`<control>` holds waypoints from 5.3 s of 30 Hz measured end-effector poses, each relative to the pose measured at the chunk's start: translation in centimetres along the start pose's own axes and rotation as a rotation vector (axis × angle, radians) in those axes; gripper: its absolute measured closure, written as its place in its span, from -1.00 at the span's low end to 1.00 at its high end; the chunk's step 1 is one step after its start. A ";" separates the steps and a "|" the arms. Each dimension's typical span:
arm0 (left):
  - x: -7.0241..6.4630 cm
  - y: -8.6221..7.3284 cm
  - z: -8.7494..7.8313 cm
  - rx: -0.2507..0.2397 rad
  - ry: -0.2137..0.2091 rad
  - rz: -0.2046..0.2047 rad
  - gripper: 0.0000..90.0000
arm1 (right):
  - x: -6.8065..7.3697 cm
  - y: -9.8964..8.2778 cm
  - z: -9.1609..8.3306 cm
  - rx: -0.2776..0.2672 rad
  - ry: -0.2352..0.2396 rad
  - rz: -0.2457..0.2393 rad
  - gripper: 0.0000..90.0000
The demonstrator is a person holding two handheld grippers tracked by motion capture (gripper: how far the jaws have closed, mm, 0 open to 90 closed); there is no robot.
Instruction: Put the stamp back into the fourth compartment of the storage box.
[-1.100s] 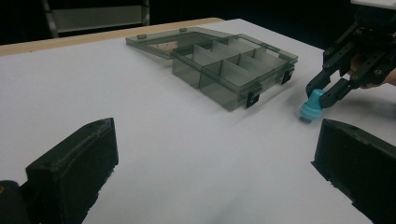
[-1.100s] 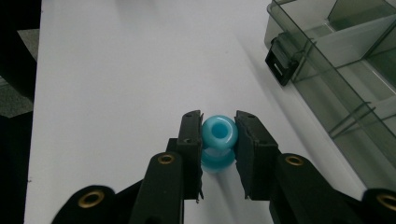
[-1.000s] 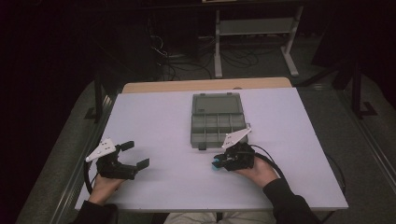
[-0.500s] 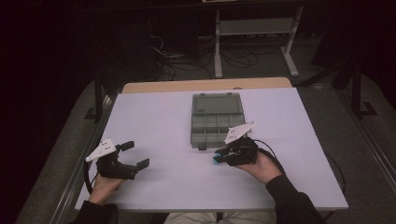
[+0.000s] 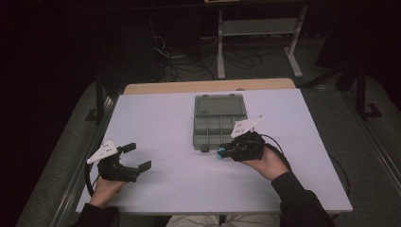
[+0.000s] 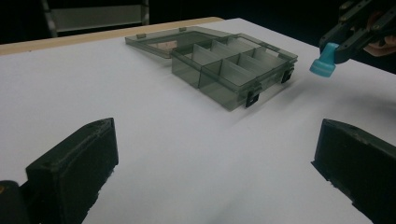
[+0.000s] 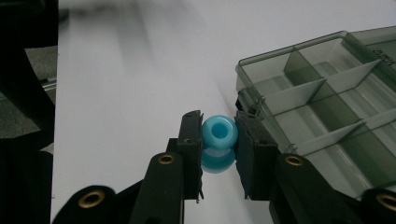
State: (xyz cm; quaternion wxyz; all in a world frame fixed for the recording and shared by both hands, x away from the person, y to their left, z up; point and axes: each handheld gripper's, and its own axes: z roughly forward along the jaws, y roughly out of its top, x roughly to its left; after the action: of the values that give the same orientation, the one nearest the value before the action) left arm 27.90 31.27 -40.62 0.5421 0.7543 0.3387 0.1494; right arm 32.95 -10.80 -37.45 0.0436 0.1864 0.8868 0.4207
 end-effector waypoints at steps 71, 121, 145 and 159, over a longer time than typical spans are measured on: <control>0.0 0.0 0.1 0.002 -0.006 0.001 -1.00 | -7.6 2.5 -3.0 -0.002 -0.145 0.108 0.59; 0.0 0.0 0.0 -0.004 -0.008 -0.004 -1.00 | -12.4 -0.1 -1.6 0.026 -0.250 0.239 0.59; 0.0 0.0 0.0 -0.005 -0.010 -0.001 -1.00 | -13.1 -0.8 0.0 0.027 -0.257 0.279 0.19; -0.1 0.0 0.0 -0.003 -0.010 -0.001 -1.00 | -12.4 -1.1 -1.3 -0.026 -0.240 0.347 -0.81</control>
State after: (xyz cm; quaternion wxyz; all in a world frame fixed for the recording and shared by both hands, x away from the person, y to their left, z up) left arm 27.87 31.20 -40.61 0.5450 0.7542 0.3361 0.1456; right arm 43.79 -16.86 -38.43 0.0784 0.3844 0.8244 0.4081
